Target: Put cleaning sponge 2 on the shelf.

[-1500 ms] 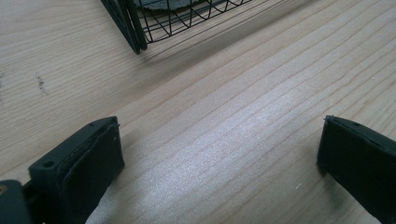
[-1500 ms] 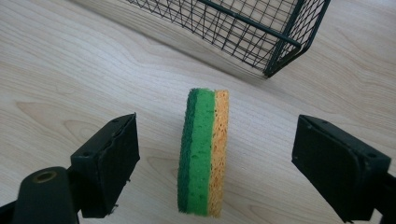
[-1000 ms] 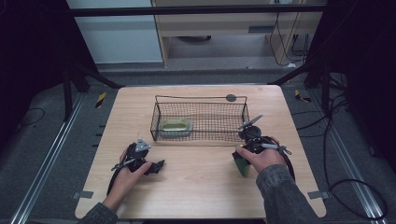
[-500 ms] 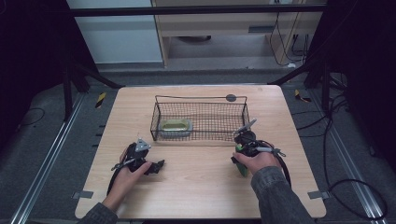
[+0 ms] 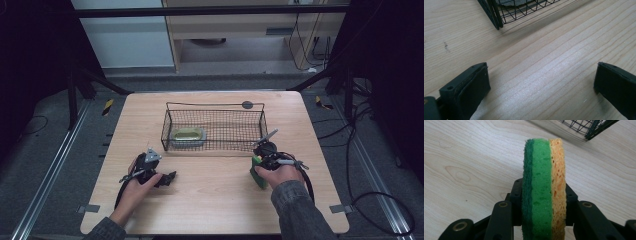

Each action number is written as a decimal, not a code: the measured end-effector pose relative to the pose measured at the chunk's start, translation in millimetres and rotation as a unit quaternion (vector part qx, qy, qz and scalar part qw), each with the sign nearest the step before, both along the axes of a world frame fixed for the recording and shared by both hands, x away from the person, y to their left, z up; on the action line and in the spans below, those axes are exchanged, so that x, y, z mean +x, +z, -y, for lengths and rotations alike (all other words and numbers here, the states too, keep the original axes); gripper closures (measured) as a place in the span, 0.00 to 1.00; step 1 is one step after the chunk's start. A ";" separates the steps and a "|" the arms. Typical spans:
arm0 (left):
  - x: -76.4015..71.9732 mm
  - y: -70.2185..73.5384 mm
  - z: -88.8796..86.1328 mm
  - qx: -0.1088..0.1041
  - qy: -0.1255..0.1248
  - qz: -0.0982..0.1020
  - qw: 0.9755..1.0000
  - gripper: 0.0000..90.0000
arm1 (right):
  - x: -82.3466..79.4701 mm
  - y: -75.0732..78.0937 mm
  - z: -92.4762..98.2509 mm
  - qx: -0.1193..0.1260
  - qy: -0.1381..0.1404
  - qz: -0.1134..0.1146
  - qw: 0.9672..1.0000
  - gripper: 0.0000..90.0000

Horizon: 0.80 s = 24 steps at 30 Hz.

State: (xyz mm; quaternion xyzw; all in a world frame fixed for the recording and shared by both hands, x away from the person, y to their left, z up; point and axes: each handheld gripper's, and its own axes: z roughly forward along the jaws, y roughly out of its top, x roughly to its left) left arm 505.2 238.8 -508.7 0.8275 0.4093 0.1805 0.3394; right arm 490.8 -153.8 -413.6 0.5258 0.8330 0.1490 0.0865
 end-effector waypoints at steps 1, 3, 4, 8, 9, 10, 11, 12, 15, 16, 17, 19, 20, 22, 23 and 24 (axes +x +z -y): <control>0.0 0.0 0.0 0.000 0.000 0.000 1.000 0.00 | -0.6 1.5 1.7 0.001 0.001 0.004 1.000 0.71; 0.0 0.0 0.0 0.000 0.000 0.000 1.000 0.00 | -1.8 4.9 4.8 0.005 -0.001 0.010 1.000 0.71; 0.0 0.0 0.0 0.000 0.000 0.000 1.000 0.00 | -2.3 7.2 6.8 0.006 -0.003 0.013 1.000 0.71; 0.0 -0.1 0.1 -0.001 0.000 0.000 1.000 0.00 | -3.0 15.0 17.7 0.003 -0.005 0.033 0.999 0.71; 0.0 -0.1 0.1 -0.001 0.000 0.000 1.000 0.00 | -3.0 16.3 19.6 0.002 -0.005 0.036 0.999 0.71; 0.0 -0.1 0.1 -0.001 0.000 0.000 1.000 0.00 | -3.0 18.3 22.4 0.003 -0.004 0.041 0.999 0.71; 0.0 0.0 0.0 0.000 0.000 0.000 1.000 0.00 | -3.2 21.0 26.2 0.001 -0.005 0.045 0.999 0.71; 0.0 0.0 0.0 0.000 0.000 0.000 1.000 0.00 | -3.2 21.0 26.2 0.001 -0.005 0.045 0.999 0.71; 0.1 0.0 -0.1 0.000 0.000 0.000 1.000 0.00 | -3.2 23.9 32.4 -0.003 -0.002 0.055 0.999 0.71; 0.1 0.0 -0.1 0.001 -0.001 0.000 1.000 0.00 | -3.3 24.9 34.3 -0.002 -0.002 0.056 0.998 0.71; 0.2 0.0 -0.2 0.001 -0.001 0.000 1.000 0.00 | -3.0 25.5 36.2 -0.002 -0.001 0.060 0.998 0.71; 0.2 0.0 -0.2 0.000 -0.001 0.000 1.000 0.00 | -2.3 27.1 40.3 -0.004 -0.001 0.065 0.998 0.71; 0.3 0.0 -0.3 0.000 -0.002 0.000 1.000 0.00 | -1.9 27.8 42.4 -0.002 0.001 0.068 0.998 0.71; 0.3 0.0 -0.3 0.000 -0.001 -0.001 1.000 0.00 | -0.8 29.6 45.8 -0.002 0.002 0.072 0.997 0.71; 0.4 0.0 -0.3 0.000 -0.001 -0.001 1.000 0.00 | 0.1 31.4 48.3 -0.003 0.000 0.075 0.997 0.71; 0.4 0.0 -0.3 0.000 -0.001 -0.001 1.000 0.00 | 0.9 32.3 50.2 -0.002 -0.001 0.078 0.997 0.71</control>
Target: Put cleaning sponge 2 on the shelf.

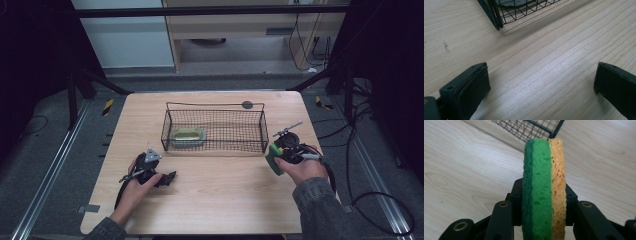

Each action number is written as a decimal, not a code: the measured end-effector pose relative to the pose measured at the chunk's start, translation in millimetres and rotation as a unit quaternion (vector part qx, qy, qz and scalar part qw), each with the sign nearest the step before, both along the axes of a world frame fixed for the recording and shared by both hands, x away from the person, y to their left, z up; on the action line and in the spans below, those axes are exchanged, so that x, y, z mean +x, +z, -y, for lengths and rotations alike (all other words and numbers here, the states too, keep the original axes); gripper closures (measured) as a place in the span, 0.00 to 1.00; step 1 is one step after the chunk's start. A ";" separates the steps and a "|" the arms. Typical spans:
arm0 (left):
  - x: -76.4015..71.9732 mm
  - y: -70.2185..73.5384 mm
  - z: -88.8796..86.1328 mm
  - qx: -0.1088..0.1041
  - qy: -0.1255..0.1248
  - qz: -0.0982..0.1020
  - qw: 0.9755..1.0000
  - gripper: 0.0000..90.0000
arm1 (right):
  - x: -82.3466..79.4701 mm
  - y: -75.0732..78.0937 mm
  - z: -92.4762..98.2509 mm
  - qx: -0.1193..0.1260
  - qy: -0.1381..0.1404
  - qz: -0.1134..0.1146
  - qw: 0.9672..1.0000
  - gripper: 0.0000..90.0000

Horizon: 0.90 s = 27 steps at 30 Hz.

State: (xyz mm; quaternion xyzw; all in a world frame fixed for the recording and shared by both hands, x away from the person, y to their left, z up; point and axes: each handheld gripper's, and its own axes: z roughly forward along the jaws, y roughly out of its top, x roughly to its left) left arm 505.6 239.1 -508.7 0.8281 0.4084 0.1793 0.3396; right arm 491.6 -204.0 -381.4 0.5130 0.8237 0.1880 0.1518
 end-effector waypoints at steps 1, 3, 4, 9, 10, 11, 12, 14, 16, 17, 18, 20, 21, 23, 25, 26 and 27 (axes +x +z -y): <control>0.1 0.0 0.0 0.000 0.000 0.000 1.000 0.00 | 1.5 1.6 3.2 0.001 -0.002 0.003 1.000 0.71; 0.2 0.0 0.0 0.000 0.000 0.000 1.000 0.00 | 4.7 4.2 8.9 0.000 -0.003 0.008 1.000 0.71; 0.2 0.0 0.0 0.000 0.000 0.000 1.000 0.00 | 6.5 5.3 11.9 -0.002 -0.003 0.010 1.000 0.71; 0.3 0.0 -0.1 0.001 0.000 0.001 1.000 0.00 | 19.3 14.6 26.3 -0.005 -0.001 0.025 1.000 0.71; 0.3 0.0 -0.1 0.000 0.000 0.001 1.000 0.00 | 21.6 17.0 27.6 -0.003 0.000 0.028 1.000 0.71; 0.3 0.0 -0.1 0.000 0.000 0.001 1.000 0.00 | 21.6 17.0 27.6 -0.003 0.000 0.028 1.000 0.71; 0.3 0.0 -0.1 0.001 0.000 0.001 1.000 0.00 | 23.5 18.9 28.6 -0.004 0.003 0.030 1.000 0.71; 0.2 -0.2 0.2 -0.001 0.001 0.001 1.000 0.00 | 28.9 25.5 30.9 -0.003 0.006 0.037 0.999 0.71; -0.4 -0.3 0.6 -0.002 0.004 0.002 1.000 0.00 | 33.8 31.0 33.1 -0.005 0.007 0.044 0.999 0.71; -0.7 -0.4 0.7 -0.002 0.005 0.003 1.000 0.00 | 36.3 33.4 34.4 -0.007 0.008 0.046 0.999 0.71; -0.7 -0.4 0.7 -0.002 0.006 0.003 1.000 0.00 | 38.7 36.0 35.0 -0.010 0.008 0.046 0.999 0.71; -0.6 -0.3 0.6 -0.002 0.005 0.003 1.000 0.00 | 43.4 41.4 36.5 -0.014 0.008 0.051 0.999 0.71; -0.5 -0.3 0.6 -0.001 0.005 0.004 1.000 0.00 | 45.5 44.1 36.6 -0.016 0.007 0.053 0.998 0.71; -0.5 -0.3 0.6 -0.001 0.005 0.004 1.000 0.00 | 49.1 49.6 36.1 -0.019 0.010 0.060 0.998 0.71; -0.6 -0.1 0.6 -0.001 0.005 0.003 1.000 0.00 | 52.0 54.9 35.1 -0.021 0.010 0.067 0.997 0.71; -0.5 -0.1 0.5 0.001 0.005 0.003 1.000 0.00 | 53.2 57.4 34.3 -0.021 0.010 0.070 0.997 0.71; -0.5 0.0 0.4 0.001 0.004 0.003 1.000 0.00 | 55.5 62.2 32.9 -0.022 0.011 0.078 0.997 0.71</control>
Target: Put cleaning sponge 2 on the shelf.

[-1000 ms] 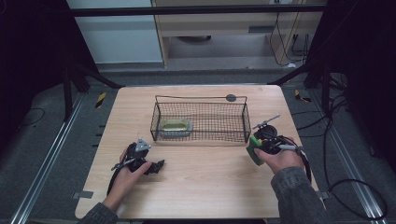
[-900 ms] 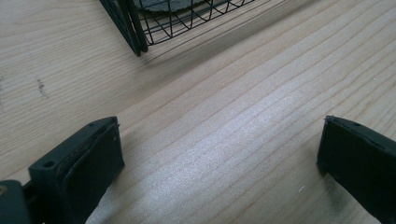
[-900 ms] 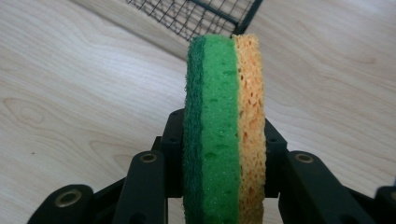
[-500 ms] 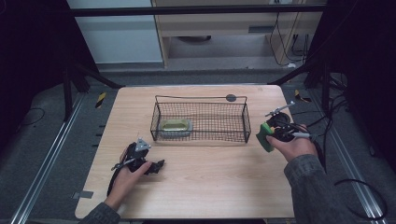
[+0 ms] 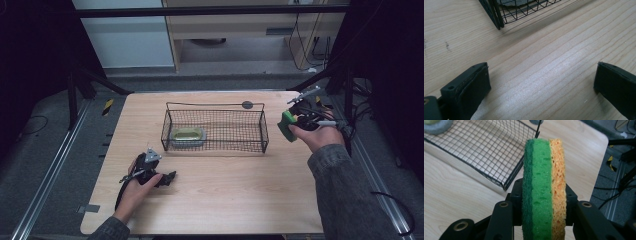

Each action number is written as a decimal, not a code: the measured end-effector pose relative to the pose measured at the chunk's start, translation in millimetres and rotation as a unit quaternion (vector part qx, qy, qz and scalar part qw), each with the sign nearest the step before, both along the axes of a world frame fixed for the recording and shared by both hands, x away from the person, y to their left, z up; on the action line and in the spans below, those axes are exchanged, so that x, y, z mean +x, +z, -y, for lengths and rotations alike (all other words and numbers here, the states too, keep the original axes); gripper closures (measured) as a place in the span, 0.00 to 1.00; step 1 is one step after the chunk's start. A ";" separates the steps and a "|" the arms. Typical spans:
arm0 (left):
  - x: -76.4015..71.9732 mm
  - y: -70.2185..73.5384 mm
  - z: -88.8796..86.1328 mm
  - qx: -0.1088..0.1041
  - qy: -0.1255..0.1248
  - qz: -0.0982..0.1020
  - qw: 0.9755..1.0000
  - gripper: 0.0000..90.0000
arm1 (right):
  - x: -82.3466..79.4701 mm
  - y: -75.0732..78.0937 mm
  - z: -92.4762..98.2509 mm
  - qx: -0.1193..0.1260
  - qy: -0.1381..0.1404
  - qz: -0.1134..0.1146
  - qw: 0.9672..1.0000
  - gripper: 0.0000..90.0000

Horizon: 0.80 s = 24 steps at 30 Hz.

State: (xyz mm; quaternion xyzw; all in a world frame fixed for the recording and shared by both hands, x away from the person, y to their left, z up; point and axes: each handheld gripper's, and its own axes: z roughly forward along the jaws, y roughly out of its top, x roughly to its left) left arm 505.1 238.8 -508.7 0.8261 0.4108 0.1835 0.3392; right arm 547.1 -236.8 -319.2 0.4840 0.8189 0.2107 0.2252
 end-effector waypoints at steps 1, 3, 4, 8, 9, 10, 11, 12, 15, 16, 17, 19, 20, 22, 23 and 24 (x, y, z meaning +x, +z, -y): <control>0.0 0.0 0.0 0.000 0.000 0.000 1.000 0.00 | 0.0 0.0 0.0 0.000 0.000 0.000 1.000 0.71; 0.0 0.0 0.0 0.000 0.000 0.000 1.000 0.00 | 1.9 4.1 -1.0 0.002 -0.001 0.007 1.000 0.71; 0.1 0.0 -0.2 -0.001 -0.001 -0.001 1.000 0.00 | 3.6 6.5 -2.1 0.003 -0.003 0.010 1.000 0.71; 0.0 0.2 -0.5 -0.001 -0.002 -0.003 1.000 0.00 | 10.4 12.9 -5.0 0.008 -0.004 0.026 1.000 0.71; 0.0 0.2 -0.4 -0.001 -0.002 -0.003 1.000 0.00 | 12.2 14.6 -6.1 0.009 -0.004 0.029 1.000 0.71; 0.0 0.2 -0.4 -0.002 -0.002 -0.003 1.000 0.00 | 13.9 16.2 -7.4 0.008 -0.004 0.031 0.999 0.71; 0.1 0.2 -0.5 -0.001 -0.002 -0.003 1.000 0.00 | 15.2 17.5 -8.6 0.008 -0.004 0.032 0.999 0.71; 0.0 0.2 -0.4 -0.001 -0.001 -0.003 1.000 0.00 | 16.8 19.5 -10.2 0.010 -0.002 0.036 0.999 0.71; 0.1 0.2 -0.4 -0.001 -0.002 -0.003 1.000 0.00 | 22.4 25.0 -17.0 0.011 0.001 0.042 0.999 0.71; 0.1 0.2 -0.4 -0.002 -0.002 -0.003 1.000 0.00 | 24.4 26.0 -19.3 0.011 0.003 0.042 0.999 0.71; 0.1 0.2 -0.4 -0.001 -0.002 -0.003 1.000 0.00 | 26.4 26.6 -21.8 0.012 0.005 0.042 0.999 0.71; 0.1 0.2 -0.4 -0.001 -0.002 -0.003 1.000 0.00 | 30.4 27.1 -27.5 0.009 0.008 0.043 0.999 0.71; 0.1 0.2 -0.4 -0.001 -0.002 -0.003 1.000 0.00 | 32.2 27.6 -30.2 0.010 0.010 0.044 0.999 0.71; 0.1 0.2 -0.4 -0.001 -0.002 -0.003 1.000 0.00 | 35.8 28.5 -36.2 0.009 0.015 0.046 0.999 0.71; 0.1 0.2 -0.4 -0.001 -0.002 -0.003 1.000 0.00 | 37.7 28.8 -38.8 0.009 0.019 0.048 0.999 0.71; 0.1 0.2 -0.4 -0.001 -0.002 -0.003 1.000 0.00 | 41.6 28.4 -44.0 0.013 0.024 0.047 0.999 0.71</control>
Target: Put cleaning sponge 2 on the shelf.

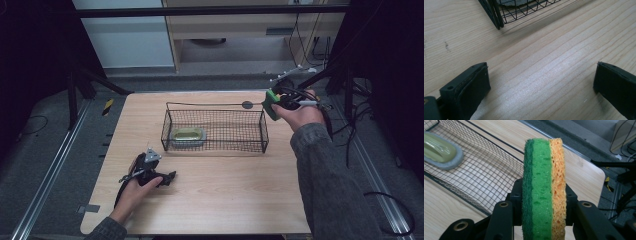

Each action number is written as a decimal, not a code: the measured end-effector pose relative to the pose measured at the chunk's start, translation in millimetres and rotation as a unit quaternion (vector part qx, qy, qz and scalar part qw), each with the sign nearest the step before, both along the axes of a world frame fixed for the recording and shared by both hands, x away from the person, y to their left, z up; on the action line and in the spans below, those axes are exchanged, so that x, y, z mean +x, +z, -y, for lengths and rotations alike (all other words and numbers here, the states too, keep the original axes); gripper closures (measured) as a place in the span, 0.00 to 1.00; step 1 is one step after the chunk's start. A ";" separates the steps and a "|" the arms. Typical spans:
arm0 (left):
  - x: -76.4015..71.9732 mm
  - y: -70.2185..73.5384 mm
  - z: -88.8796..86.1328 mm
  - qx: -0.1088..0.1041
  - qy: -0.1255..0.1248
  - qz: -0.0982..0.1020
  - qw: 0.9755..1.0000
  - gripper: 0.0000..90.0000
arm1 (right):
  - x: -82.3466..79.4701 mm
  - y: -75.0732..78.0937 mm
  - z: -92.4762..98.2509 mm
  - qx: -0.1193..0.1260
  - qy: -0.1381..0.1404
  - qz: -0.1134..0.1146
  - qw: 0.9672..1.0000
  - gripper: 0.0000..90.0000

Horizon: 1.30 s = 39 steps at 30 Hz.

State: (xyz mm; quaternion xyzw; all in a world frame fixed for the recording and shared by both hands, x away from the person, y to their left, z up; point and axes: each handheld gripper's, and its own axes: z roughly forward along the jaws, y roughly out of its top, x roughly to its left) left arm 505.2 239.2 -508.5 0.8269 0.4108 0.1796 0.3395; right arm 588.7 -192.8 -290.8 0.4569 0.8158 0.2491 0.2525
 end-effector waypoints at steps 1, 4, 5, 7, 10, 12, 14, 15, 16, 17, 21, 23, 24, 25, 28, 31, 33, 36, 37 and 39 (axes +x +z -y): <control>0.0 0.0 0.0 0.000 0.000 0.000 1.000 0.00 | 0.0 0.0 0.0 0.000 0.000 0.000 1.000 0.71; 0.0 0.0 0.1 0.000 0.000 0.000 1.000 0.00 | 6.6 -4.3 -6.2 0.001 0.009 -0.004 1.000 0.71; 0.1 0.0 0.0 0.000 0.000 0.000 1.000 0.00 | 8.5 -6.4 -8.0 0.000 0.010 -0.004 1.000 0.71; 0.1 0.0 0.0 0.000 0.000 0.000 1.000 0.00 | 11.8 -10.4 -11.0 0.002 0.012 -0.008 1.000 0.71; 0.3 0.0 0.0 0.000 0.000 0.000 1.000 0.00 | 16.1 -16.6 -14.6 0.002 0.017 -0.013 1.000 0.71; 0.3 0.0 0.0 0.000 0.000 0.000 1.000 0.00 | 20.7 -23.4 -15.5 0.003 0.022 -0.018 1.000 0.71; 0.4 0.0 0.0 0.000 0.000 0.000 1.000 0.00 | 22.3 -25.7 -15.5 0.005 0.023 -0.020 1.000 0.71; 0.4 0.0 0.0 0.000 0.000 0.000 1.000 0.00 | 23.6 -27.8 -15.5 0.007 0.024 -0.021 0.999 0.71; 0.4 0.0 0.0 0.000 0.000 0.000 1.000 0.00 | 25.9 -31.2 -15.1 0.008 0.025 -0.022 0.999 0.71; 0.4 0.0 0.0 0.000 0.000 0.000 1.000 0.00 | 27.7 -34.1 -14.9 0.010 0.026 -0.024 0.999 0.71; 0.5 0.0 0.0 0.000 0.000 0.000 1.000 0.00 | 35.0 -46.0 -14.0 0.019 0.030 -0.029 0.999 0.72; 0.6 -0.1 0.0 0.000 0.000 0.000 1.000 0.00 | 37.6 -51.4 -14.0 0.024 0.031 -0.033 0.999 0.72; 0.6 0.0 0.0 0.000 0.000 0.000 1.000 0.00 | 38.9 -54.0 -14.0 0.025 0.033 -0.035 0.999 0.72; 0.6 0.0 0.0 0.000 0.000 0.000 1.000 0.00 | 40.1 -56.6 -14.4 0.026 0.033 -0.037 0.998 0.72; 0.7 -0.1 0.0 0.000 0.000 0.000 1.000 0.00 | 43.8 -63.8 -15.4 0.022 0.034 -0.043 0.998 0.72; 0.8 -0.1 0.0 0.000 0.000 0.000 1.000 0.00 | 45.0 -65.8 -15.6 0.024 0.035 -0.044 0.998 0.72; 0.8 -0.1 0.0 0.000 0.000 0.000 1.000 0.00 | 45.9 -67.7 -16.5 0.025 0.035 -0.046 0.998 0.72; 0.9 -0.1 0.0 0.001 0.000 0.000 1.000 0.00 | 47.7 -71.4 -16.6 0.024 0.036 -0.049 0.998 0.72; 0.9 -0.1 0.0 0.001 0.000 0.000 1.000 0.00 | 47.7 -71.4 -16.6 0.024 0.036 -0.049 0.998 0.72; 0.9 -0.1 0.0 0.000 0.000 0.000 1.000 0.00 | 48.4 -73.2 -16.3 0.025 0.034 -0.050 0.998 0.72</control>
